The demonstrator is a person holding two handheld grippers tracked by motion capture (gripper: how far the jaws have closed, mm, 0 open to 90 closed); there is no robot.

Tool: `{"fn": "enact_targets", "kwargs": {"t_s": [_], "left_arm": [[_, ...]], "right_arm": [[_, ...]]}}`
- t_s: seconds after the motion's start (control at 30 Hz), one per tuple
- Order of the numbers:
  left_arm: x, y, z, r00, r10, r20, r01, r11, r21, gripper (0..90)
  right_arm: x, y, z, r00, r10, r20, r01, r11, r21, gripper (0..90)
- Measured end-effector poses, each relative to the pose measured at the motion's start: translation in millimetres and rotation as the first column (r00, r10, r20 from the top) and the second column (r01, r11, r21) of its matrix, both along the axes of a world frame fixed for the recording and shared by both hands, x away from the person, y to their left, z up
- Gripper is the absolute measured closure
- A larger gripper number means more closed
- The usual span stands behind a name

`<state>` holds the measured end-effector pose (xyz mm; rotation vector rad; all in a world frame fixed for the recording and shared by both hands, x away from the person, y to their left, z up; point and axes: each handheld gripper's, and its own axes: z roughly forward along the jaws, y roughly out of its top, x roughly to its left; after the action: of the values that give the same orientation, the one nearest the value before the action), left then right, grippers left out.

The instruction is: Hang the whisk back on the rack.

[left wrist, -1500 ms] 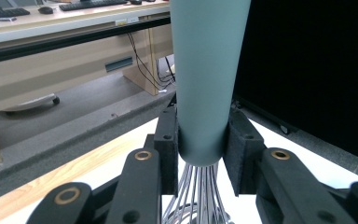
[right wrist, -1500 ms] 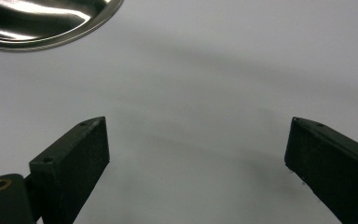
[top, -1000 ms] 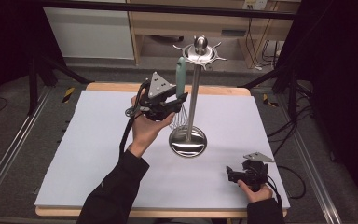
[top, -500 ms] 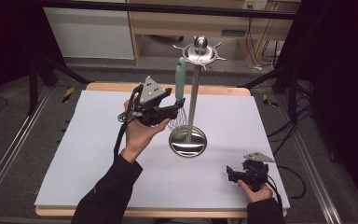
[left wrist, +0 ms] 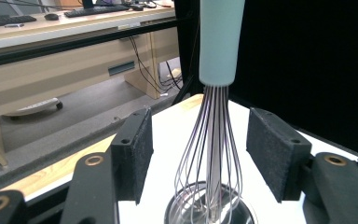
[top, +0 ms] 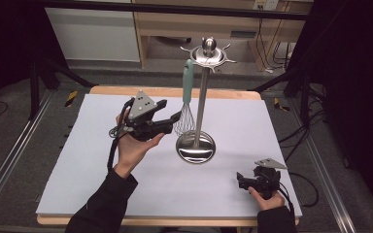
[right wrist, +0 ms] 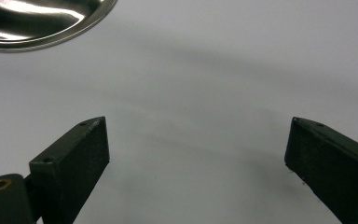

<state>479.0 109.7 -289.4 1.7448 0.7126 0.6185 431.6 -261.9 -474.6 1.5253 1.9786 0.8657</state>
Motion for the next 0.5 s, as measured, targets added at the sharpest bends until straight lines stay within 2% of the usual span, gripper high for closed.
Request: {"fn": "enact_targets", "kwargs": {"t_s": [0.2,0.3,0.4,0.43,0.47,0.5], "left_arm": [[-9.3,17.1,-15.7,0.9998,-0.009,-0.020,0.010,0.9999,0.007,38.0],[-13.1,30.5,-32.0,0.9989,0.002,-0.048,-0.001,1.0000,0.008,37.3],[-14.7,39.5,-44.2,0.9979,0.014,-0.064,-0.014,0.9998,0.011,36.7],[-14.7,39.5,-44.2,0.9979,0.014,-0.064,-0.014,0.9998,0.011,36.3],[-15.7,46.8,-54.1,0.9968,0.024,-0.076,-0.023,0.9996,0.013,36.2],[-15.7,46.8,-54.1,0.9968,0.024,-0.076,-0.023,0.9996,0.013,36.1]], "right_arm": [[-0.8,1.0,-0.9,1.0000,-0.003,0.001,0.003,1.000,-0.003,6.8],[-0.4,1.7,-1.5,1.0000,-0.006,-0.001,0.006,1.000,0.002,6.8],[0.3,2.8,-2.4,1.0000,-0.002,-0.003,0.002,1.000,-0.004,6.8],[0.3,2.8,-2.4,1.0000,-0.002,-0.003,0.002,1.000,-0.004,6.8],[0.1,3.3,-2.6,1.0000,-0.002,-0.003,0.002,1.000,-0.006,6.7],[0.0,3.4,-2.5,1.0000,-0.003,-0.003,0.003,1.000,-0.005,6.7]]}}
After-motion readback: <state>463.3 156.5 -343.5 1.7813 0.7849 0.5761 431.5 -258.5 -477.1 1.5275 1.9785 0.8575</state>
